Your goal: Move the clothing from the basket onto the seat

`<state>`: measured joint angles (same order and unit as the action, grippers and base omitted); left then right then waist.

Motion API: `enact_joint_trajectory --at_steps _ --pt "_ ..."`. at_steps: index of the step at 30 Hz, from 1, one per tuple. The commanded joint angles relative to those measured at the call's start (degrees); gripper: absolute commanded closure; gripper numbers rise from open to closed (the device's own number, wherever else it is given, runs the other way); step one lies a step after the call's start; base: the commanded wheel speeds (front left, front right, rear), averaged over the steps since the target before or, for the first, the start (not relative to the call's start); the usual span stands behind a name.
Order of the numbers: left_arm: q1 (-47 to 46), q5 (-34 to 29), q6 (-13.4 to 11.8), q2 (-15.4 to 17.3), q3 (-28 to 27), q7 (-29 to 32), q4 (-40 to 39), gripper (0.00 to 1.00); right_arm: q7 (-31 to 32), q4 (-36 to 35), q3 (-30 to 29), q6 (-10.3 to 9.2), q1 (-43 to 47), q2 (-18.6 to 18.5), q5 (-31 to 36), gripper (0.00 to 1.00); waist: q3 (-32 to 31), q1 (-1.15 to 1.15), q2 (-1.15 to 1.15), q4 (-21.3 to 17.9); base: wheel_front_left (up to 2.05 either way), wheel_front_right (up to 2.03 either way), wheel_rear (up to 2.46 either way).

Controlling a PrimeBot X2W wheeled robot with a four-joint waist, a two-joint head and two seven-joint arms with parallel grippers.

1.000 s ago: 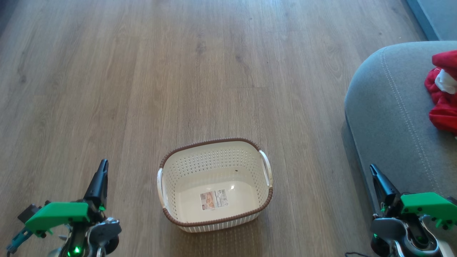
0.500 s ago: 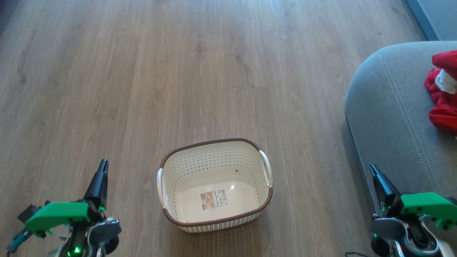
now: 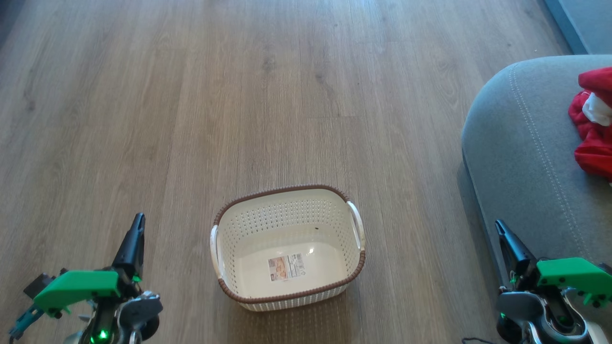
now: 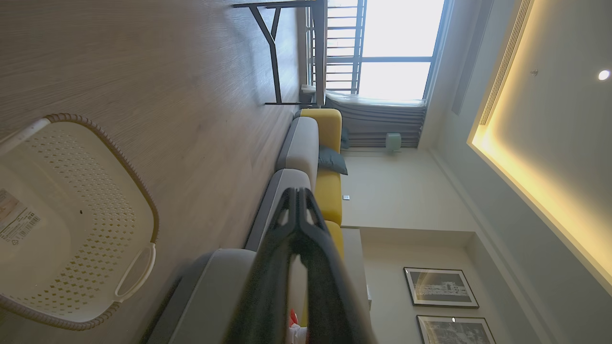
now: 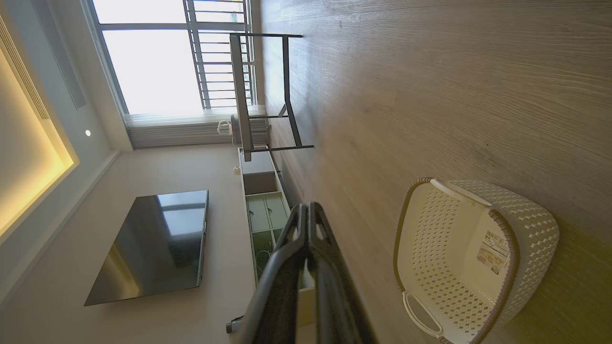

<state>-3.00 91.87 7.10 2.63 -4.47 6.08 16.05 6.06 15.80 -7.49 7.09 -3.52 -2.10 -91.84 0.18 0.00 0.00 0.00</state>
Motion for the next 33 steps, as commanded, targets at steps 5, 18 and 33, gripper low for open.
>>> enact_joint_trajectory --at_steps 5,18,33 --pt "-3.19 0.28 0.39 0.25 -2.06 0.41 -2.0 1.0 0.42 -1.78 0.98 0.4 -2.66 -0.77 -0.33 1.0 0.0 0.0 0.0 0.0 0.0 0.0 0.0" --pt "-3.19 0.29 0.39 0.25 -2.06 0.41 -2.0 1.0 0.42 -1.78 0.98 0.4 -2.66 -0.77 -0.34 1.0 0.0 0.0 0.0 0.0 0.0 0.0 0.0" --pt "-3.19 0.29 0.39 0.25 -2.06 0.41 -2.0 1.0 0.42 -1.78 0.98 0.4 -2.66 -0.77 -0.34 1.0 0.0 0.0 0.0 0.0 0.0 0.0 0.0"
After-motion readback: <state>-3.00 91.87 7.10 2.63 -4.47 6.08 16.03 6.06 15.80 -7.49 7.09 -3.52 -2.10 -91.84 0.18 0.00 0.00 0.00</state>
